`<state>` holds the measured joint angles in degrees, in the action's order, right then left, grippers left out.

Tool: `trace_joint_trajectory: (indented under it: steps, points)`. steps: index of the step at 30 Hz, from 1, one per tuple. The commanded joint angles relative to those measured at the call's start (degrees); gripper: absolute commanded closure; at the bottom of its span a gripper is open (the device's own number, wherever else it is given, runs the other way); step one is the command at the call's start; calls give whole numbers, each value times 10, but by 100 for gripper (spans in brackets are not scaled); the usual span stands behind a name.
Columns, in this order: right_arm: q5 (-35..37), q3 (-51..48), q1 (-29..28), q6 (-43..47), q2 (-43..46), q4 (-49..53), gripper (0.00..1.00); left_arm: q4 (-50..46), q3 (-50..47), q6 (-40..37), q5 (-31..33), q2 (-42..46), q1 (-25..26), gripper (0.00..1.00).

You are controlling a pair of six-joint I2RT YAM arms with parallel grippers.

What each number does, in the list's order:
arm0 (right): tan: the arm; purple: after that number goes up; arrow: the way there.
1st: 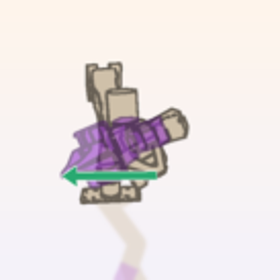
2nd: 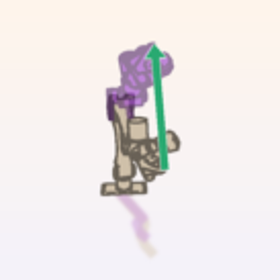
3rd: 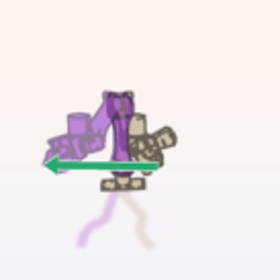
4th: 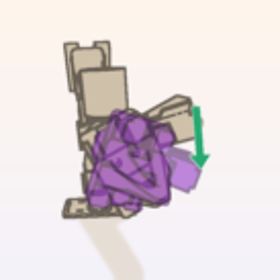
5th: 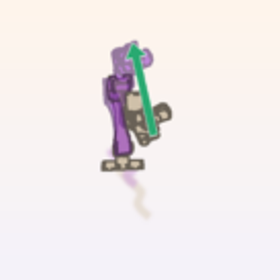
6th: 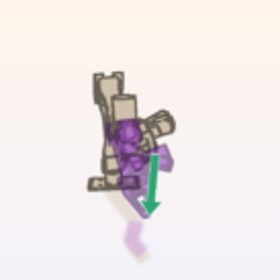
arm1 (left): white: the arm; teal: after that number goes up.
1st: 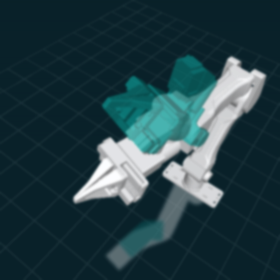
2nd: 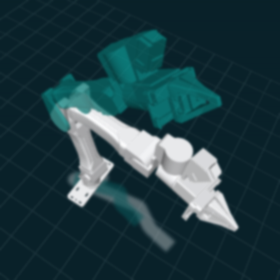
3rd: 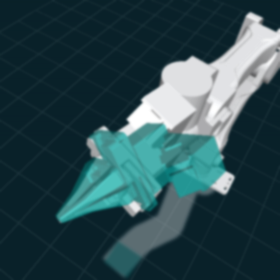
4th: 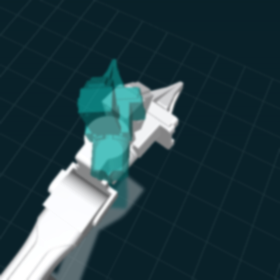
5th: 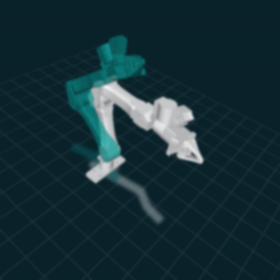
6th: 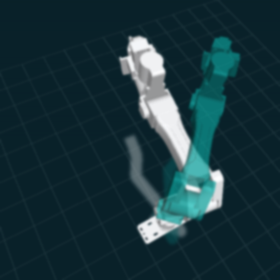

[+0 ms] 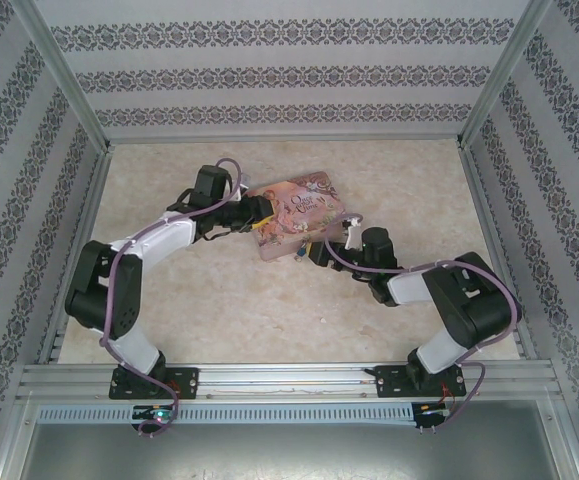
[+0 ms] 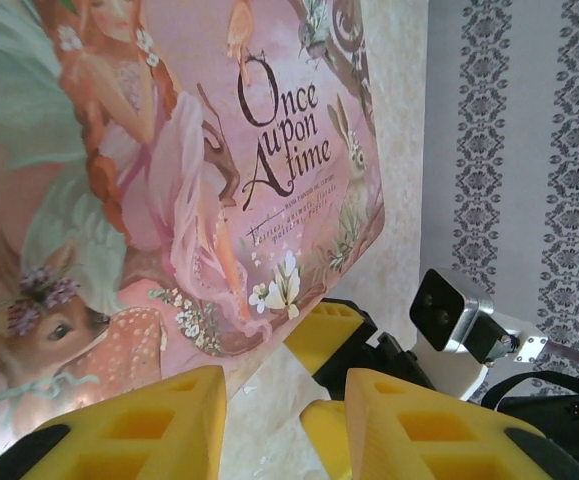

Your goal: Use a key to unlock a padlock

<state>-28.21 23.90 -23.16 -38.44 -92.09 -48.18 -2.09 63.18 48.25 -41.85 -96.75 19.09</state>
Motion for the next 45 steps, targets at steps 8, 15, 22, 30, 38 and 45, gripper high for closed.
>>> trace_joint_trajectory:
  steps: [8, 15, 22, 30, 38, 45]
  points:
    - [-13, 35, -19, -7, -49, -56, 28, 13, 17, -1, -5, -39, 18, 66]
    - [-18, 54, -26, -7, -76, -59, 32, 12, 10, -1, -3, -46, 19, 66]
    - [-21, 67, -29, -4, -96, -69, 34, 10, 7, -1, -2, -49, 20, 66]
    - [-29, 79, -30, -1, -114, -72, 36, 4, 9, -3, -1, -50, 19, 66]
    - [-49, 79, -31, 0, -121, -74, 39, -1, 10, -4, 1, -45, 20, 66]
    - [-60, 78, -34, 8, -118, -82, 43, -1, 9, -2, -1, -44, 20, 66]
